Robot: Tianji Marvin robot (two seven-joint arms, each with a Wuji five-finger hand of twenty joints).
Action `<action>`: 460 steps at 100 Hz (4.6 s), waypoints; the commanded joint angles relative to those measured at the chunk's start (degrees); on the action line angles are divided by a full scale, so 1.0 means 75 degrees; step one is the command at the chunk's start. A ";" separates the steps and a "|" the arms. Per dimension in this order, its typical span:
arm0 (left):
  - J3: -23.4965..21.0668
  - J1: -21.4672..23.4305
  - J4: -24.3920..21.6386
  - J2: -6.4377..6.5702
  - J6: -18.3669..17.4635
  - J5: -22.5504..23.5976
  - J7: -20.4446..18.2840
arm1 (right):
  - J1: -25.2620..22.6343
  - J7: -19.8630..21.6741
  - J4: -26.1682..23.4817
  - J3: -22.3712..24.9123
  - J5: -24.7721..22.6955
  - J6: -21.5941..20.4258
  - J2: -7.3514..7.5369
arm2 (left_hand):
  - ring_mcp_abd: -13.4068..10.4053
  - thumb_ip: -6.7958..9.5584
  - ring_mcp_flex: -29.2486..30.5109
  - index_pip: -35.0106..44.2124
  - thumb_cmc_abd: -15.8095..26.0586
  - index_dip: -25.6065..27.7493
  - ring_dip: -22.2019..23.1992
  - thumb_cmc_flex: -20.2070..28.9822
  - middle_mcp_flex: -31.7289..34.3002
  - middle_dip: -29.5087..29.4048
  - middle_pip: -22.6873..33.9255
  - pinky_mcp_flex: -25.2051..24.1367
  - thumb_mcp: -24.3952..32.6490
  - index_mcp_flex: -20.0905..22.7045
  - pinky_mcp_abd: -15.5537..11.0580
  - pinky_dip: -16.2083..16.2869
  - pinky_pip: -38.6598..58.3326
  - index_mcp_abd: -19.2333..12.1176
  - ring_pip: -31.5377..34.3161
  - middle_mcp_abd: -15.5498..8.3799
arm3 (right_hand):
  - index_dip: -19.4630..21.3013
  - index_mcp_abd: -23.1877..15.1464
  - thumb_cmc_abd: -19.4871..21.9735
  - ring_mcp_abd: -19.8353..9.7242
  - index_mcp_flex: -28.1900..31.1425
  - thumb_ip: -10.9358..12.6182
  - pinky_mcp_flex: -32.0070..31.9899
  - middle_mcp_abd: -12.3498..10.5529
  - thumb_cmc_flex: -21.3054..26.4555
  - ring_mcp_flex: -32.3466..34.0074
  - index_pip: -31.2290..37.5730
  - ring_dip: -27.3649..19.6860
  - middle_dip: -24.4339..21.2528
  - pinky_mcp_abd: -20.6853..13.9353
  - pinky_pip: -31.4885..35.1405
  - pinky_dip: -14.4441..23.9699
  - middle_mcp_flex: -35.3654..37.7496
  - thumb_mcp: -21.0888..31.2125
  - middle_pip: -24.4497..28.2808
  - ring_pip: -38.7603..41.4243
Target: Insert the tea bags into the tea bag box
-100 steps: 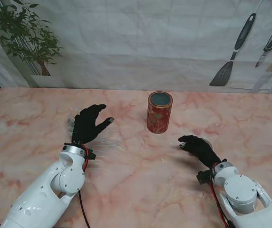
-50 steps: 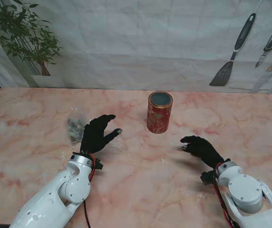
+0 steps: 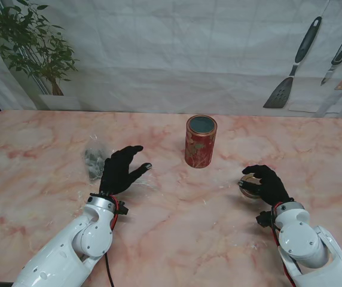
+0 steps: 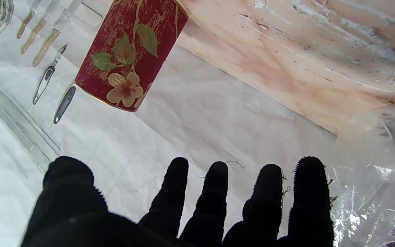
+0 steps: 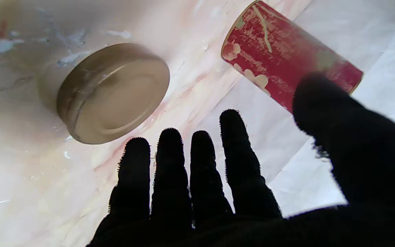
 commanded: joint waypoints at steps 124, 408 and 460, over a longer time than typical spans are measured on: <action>-0.0041 0.0073 -0.0044 -0.0063 -0.0200 -0.0292 -0.0032 | 0.2007 0.2945 0.1115 -0.1412 -0.2843 0.1767 0.0754 | -0.0035 0.0234 0.0242 0.0250 -0.0114 -0.0083 0.0050 -0.0080 0.0058 -0.0037 0.0108 0.0223 -0.0112 -0.0298 0.0284 0.0179 0.0297 -0.0486 -0.0300 -0.0400 | 0.2266 -0.1999 -0.1276 -0.0185 -0.3285 -0.0583 -0.0143 -0.0110 -0.0913 -0.1178 -0.3592 -0.0172 0.1787 0.0656 0.0465 -0.1305 -0.1628 0.0597 -0.4100 -0.0270; -0.0099 0.0101 0.0135 -0.0252 -0.0884 -0.0865 0.0345 | 0.3037 0.2342 0.2690 -0.3257 -0.4455 0.3384 0.0814 | 0.0227 0.0192 0.0369 0.0668 -0.0173 -0.0120 0.0068 0.0209 0.0184 -0.0005 0.0177 0.0424 -0.0129 -0.0397 0.0292 0.0298 0.0437 -0.0793 -0.0192 -0.0413 | -0.0855 -0.1674 -0.0724 -0.0922 -0.0633 0.0063 0.3798 -0.0823 0.3932 0.3248 0.2714 -0.0323 -0.0576 -0.0054 0.3431 -0.4022 0.0611 0.3220 0.1317 0.0543; -0.0135 0.0130 0.0091 -0.0224 -0.0916 -0.0861 0.0235 | 0.2950 0.1196 0.2739 -0.2892 -0.4133 0.3390 0.0561 | 0.0204 0.0194 0.0368 0.0640 -0.0166 -0.0129 0.0047 0.0207 0.0191 -0.0007 0.0148 0.0439 -0.0121 -0.0394 0.0280 0.0300 0.0437 -0.0822 -0.0213 -0.0411 | -0.0752 -0.1438 -0.1514 -0.1180 0.0200 -0.0429 0.4174 -0.0892 0.4201 0.4057 0.2794 -0.0253 -0.0488 -0.0377 0.3990 -0.4162 0.1483 0.3650 0.1522 0.0856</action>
